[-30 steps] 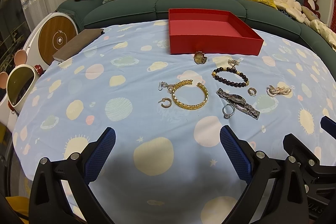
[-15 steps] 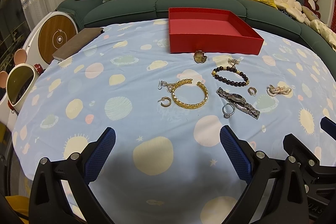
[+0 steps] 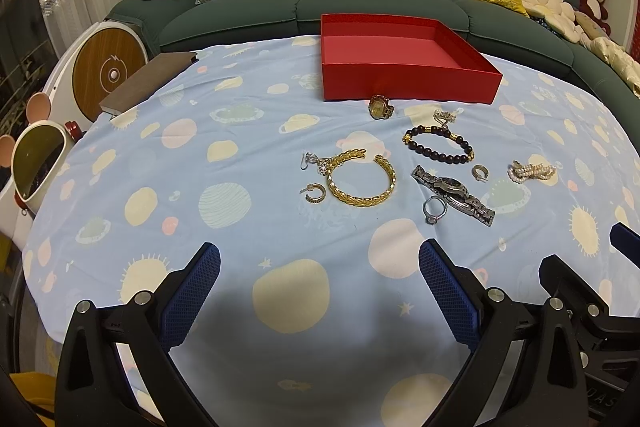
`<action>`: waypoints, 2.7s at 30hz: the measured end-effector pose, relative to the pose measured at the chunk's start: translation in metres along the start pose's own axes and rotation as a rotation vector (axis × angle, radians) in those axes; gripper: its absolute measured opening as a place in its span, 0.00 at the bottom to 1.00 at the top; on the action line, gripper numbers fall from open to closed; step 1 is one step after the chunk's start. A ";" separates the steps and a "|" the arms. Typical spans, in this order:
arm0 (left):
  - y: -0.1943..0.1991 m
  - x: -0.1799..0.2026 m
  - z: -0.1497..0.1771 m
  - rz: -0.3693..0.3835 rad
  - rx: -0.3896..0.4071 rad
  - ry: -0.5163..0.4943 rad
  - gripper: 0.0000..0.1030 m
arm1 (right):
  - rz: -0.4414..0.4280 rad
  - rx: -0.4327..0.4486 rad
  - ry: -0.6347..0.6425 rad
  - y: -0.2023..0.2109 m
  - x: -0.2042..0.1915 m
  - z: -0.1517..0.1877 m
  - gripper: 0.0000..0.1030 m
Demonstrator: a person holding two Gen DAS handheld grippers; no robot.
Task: Organize jewelry
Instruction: 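Grasp the gold cuff bracelet with the left tool while the right tool grasps the pearl strand, then carry the gold cuff and pearl strand into the red box with both tools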
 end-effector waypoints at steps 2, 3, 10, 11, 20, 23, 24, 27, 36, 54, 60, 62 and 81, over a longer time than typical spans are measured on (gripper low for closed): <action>-0.001 0.000 0.001 0.001 -0.001 0.001 0.94 | 0.000 0.000 0.001 0.000 0.000 0.000 0.95; -0.001 0.000 0.001 0.002 -0.002 0.001 0.94 | 0.000 0.000 0.001 0.000 0.000 0.000 0.95; -0.004 0.005 0.000 0.059 -0.024 0.022 0.94 | 0.004 0.012 -0.027 -0.002 0.017 -0.009 0.95; -0.004 0.003 -0.001 0.060 -0.024 0.026 0.94 | 0.004 0.016 -0.039 -0.002 0.022 -0.011 0.95; -0.034 -0.018 -0.012 0.057 -0.058 0.102 0.94 | 0.007 0.002 -0.096 -0.038 0.054 -0.028 0.95; -0.047 -0.024 -0.015 0.048 -0.071 0.126 0.94 | 0.009 0.017 -0.100 -0.049 0.061 -0.033 0.95; -0.051 -0.024 -0.016 0.049 -0.072 0.130 0.94 | 0.016 0.012 -0.099 -0.053 0.064 -0.034 0.95; -0.065 -0.021 -0.022 0.065 -0.075 0.134 0.94 | -0.010 -0.001 -0.116 -0.066 0.068 -0.036 0.94; -0.080 -0.006 -0.030 0.078 -0.053 0.102 0.94 | -0.028 -0.016 -0.116 -0.085 0.067 -0.042 0.93; -0.094 0.038 -0.035 0.118 -0.042 -0.012 0.55 | -0.041 -0.053 -0.122 -0.104 0.079 -0.041 0.93; -0.089 0.034 -0.036 0.189 -0.069 0.058 0.55 | -0.055 -0.059 -0.091 -0.111 0.077 -0.044 0.76; -0.085 0.033 -0.035 0.211 -0.076 0.077 0.55 | -0.060 -0.059 -0.078 -0.113 0.076 -0.046 0.74; -0.047 0.027 -0.036 0.252 -0.021 0.057 0.55 | -0.151 -0.123 -0.033 -0.082 0.041 -0.029 0.08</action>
Point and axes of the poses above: each gripper's, at about its wrist camera, not at the fingertips, and y roughly against the way its jaws point, x to its right, z to its underside, the point moved 10 cm from there along -y, roughly the way its jaws point, and after that the axes turned 1 degree about -x, right-handed, at the moved point
